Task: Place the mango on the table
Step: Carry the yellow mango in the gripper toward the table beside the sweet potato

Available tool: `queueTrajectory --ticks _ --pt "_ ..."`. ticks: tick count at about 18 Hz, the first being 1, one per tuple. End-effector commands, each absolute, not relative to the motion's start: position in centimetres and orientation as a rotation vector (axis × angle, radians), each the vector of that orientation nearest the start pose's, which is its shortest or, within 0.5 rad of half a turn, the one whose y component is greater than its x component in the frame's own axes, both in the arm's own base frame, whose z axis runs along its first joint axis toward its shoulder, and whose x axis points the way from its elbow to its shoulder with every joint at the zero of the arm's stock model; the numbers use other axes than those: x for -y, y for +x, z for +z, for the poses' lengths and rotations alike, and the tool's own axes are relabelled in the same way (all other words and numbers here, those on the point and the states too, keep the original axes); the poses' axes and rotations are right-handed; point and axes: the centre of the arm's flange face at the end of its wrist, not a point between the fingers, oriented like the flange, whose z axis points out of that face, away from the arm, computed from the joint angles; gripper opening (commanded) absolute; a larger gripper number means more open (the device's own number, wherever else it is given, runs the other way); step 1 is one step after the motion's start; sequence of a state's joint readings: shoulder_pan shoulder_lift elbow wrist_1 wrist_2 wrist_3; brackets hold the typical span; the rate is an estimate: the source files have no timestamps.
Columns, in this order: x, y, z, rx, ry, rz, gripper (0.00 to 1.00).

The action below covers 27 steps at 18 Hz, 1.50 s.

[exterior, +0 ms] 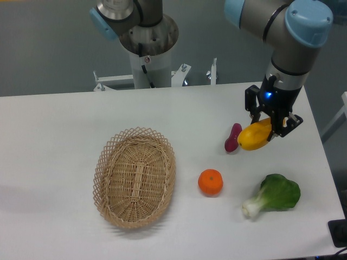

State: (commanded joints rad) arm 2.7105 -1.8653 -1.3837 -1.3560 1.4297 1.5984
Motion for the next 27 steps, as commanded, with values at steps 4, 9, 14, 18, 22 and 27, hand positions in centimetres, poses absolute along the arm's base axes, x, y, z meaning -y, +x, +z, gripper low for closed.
queueTrajectory --ticks 4,9,14,18,22,27 --pt "-39.1 -50.5 43.5 -0.744 -2.889 0.107 0.45" --pt "-37.8 -50.0 41.1 -0.788 -2.889 0.042 0.45" --pt "-36.2 -47.8 37.4 -0.844 -2.901 0.064 0.45" --pt "-35.1 -44.7 32.5 -0.838 -2.912 0.14 0.45" --pt "-34.5 -42.3 29.3 -0.837 -2.919 0.147 0.45" --pt "-34.8 -38.6 25.5 -0.899 -2.965 0.093 0.45"
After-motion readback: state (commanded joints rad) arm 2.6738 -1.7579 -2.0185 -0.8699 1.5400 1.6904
